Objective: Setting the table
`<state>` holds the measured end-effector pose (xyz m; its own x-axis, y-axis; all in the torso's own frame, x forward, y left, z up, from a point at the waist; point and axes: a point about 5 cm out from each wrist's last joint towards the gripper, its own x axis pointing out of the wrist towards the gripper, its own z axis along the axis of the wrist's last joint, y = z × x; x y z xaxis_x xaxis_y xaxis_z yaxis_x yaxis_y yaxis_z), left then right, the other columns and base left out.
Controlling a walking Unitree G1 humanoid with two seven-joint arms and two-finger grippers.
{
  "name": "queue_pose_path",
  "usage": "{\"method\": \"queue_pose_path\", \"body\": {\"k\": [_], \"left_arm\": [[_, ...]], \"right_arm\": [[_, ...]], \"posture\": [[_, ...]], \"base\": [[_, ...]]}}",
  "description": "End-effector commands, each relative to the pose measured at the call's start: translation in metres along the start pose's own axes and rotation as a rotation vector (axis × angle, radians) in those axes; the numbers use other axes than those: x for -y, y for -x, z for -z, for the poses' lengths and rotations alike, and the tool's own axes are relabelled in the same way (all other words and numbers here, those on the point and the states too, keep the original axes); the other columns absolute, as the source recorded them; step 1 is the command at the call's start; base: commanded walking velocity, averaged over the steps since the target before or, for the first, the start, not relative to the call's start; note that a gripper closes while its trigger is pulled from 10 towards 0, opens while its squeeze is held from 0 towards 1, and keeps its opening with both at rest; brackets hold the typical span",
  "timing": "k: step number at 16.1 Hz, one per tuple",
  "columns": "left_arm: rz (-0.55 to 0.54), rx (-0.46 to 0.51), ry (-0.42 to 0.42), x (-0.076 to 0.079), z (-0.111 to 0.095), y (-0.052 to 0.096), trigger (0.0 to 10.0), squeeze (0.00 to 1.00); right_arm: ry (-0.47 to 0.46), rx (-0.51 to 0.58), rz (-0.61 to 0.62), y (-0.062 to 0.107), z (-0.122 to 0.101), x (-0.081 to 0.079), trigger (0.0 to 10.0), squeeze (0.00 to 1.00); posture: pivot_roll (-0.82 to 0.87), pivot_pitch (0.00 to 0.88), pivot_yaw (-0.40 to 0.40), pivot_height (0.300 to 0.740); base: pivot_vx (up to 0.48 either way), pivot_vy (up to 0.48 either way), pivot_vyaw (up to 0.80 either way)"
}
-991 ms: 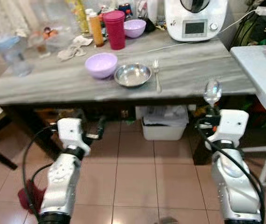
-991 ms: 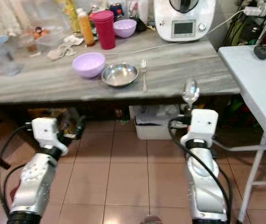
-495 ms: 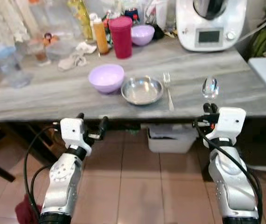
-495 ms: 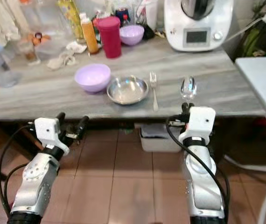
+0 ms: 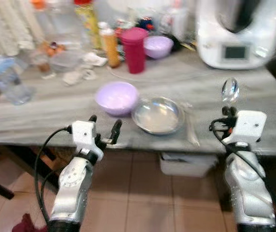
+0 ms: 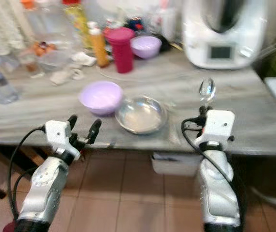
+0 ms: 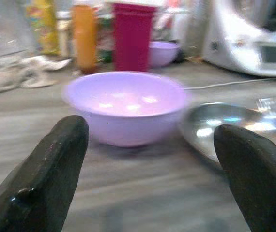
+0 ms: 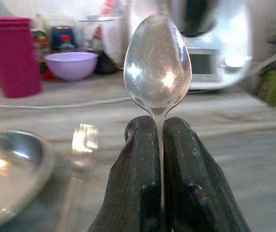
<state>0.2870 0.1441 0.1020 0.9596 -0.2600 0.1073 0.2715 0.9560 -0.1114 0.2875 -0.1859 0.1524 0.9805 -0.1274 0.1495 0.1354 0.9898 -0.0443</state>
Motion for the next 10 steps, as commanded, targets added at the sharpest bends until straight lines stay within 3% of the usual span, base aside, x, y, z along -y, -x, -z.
{"method": "queue_pose_path", "body": {"k": [1,5,10], "left_arm": [[0.003,0.011,0.000,-0.001,-0.004,0.000,10.0,0.00],[0.070,0.017,-0.032,-0.002,-0.007,0.010,10.0,0.00],[0.174,-0.049,-0.067,-0.008,0.000,0.029,10.0,0.00]], "right_arm": [[0.011,0.005,0.012,0.000,-0.002,0.003,10.0,0.00],[0.014,-0.026,0.033,0.000,0.003,0.006,10.0,0.00],[0.011,-0.093,0.109,0.002,0.014,0.016,10.0,0.00]], "posture": [[-0.26,0.081,0.085,0.740],[-0.26,0.083,0.090,0.740],[-0.25,0.082,0.093,0.740]], "base": [[0.360,0.000,0.00],[0.000,0.000,0.00],[0.000,0.000,0.00]]}}
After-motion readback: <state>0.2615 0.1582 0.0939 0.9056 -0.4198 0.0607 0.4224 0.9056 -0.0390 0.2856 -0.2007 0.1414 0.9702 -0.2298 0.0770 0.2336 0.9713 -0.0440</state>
